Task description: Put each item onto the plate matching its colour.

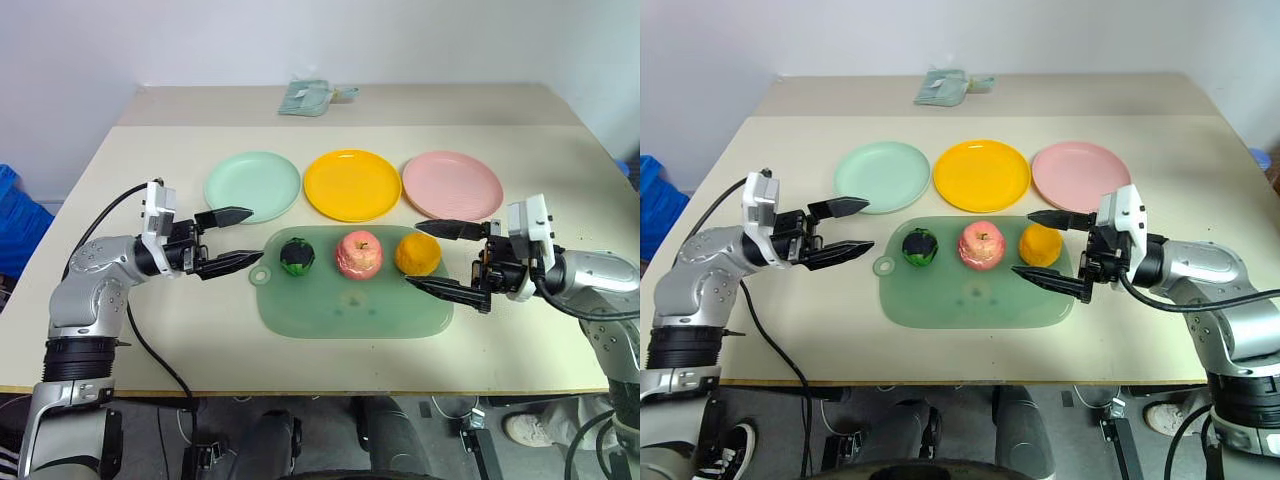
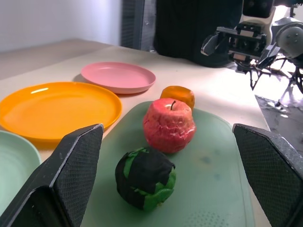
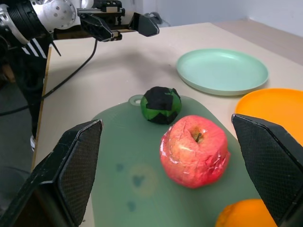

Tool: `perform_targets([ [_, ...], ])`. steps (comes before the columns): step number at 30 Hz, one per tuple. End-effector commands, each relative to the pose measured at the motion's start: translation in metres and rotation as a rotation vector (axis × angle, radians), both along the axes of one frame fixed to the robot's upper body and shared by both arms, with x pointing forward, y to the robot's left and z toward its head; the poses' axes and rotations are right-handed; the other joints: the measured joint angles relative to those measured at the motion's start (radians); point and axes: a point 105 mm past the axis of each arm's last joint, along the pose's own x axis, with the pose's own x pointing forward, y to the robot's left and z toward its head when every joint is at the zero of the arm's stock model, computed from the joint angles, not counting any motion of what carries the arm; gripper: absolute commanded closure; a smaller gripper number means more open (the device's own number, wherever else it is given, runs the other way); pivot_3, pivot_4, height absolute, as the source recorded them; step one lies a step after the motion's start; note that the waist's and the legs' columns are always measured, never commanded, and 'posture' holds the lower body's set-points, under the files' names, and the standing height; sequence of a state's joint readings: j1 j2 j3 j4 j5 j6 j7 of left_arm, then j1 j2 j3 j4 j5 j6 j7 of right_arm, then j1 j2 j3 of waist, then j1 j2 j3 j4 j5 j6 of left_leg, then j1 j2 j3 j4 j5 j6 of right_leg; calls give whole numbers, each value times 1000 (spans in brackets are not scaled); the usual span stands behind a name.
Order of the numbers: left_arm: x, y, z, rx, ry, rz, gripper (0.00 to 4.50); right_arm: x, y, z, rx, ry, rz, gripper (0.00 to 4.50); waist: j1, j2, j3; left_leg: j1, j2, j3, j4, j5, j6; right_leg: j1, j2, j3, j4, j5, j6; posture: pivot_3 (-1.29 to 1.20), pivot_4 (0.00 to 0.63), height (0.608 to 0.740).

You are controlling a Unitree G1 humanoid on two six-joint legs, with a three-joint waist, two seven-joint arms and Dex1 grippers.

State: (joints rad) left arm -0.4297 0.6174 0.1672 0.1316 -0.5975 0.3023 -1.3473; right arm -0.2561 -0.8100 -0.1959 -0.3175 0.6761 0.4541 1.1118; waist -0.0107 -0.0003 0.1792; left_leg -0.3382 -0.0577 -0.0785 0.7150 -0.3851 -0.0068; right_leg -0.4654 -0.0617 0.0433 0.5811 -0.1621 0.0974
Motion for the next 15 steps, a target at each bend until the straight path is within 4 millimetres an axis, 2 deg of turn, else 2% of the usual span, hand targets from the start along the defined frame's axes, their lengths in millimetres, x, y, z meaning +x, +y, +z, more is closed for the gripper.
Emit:
perform_targets([
  [1,1,-3,2,2,-34,-1,0,2,-2,17,-10,-66,0,43,0,0,0,0,0,0,0,0,0,0,0,0,0,0,0,0,150,740],
  [5,2,-9,3,-21,-40,-4,0,4,-3,17,-18,-73,-9,43,2,0,0,0,0,0,0,0,0,0,0,0,0,0,0,0,150,740],
  [11,11,-9,3,-29,-37,-1,0,3,9,25,8,-90,-26,43,1,0,0,0,0,0,0,0,0,0,0,0,0,0,0,0,150,740],
  [15,15,-11,-7,34,-50,2,0,10,15,24,-17,-56,-43,43,-1,0,0,0,0,0,0,0,0,0,0,0,0,0,0,0,150,740],
])
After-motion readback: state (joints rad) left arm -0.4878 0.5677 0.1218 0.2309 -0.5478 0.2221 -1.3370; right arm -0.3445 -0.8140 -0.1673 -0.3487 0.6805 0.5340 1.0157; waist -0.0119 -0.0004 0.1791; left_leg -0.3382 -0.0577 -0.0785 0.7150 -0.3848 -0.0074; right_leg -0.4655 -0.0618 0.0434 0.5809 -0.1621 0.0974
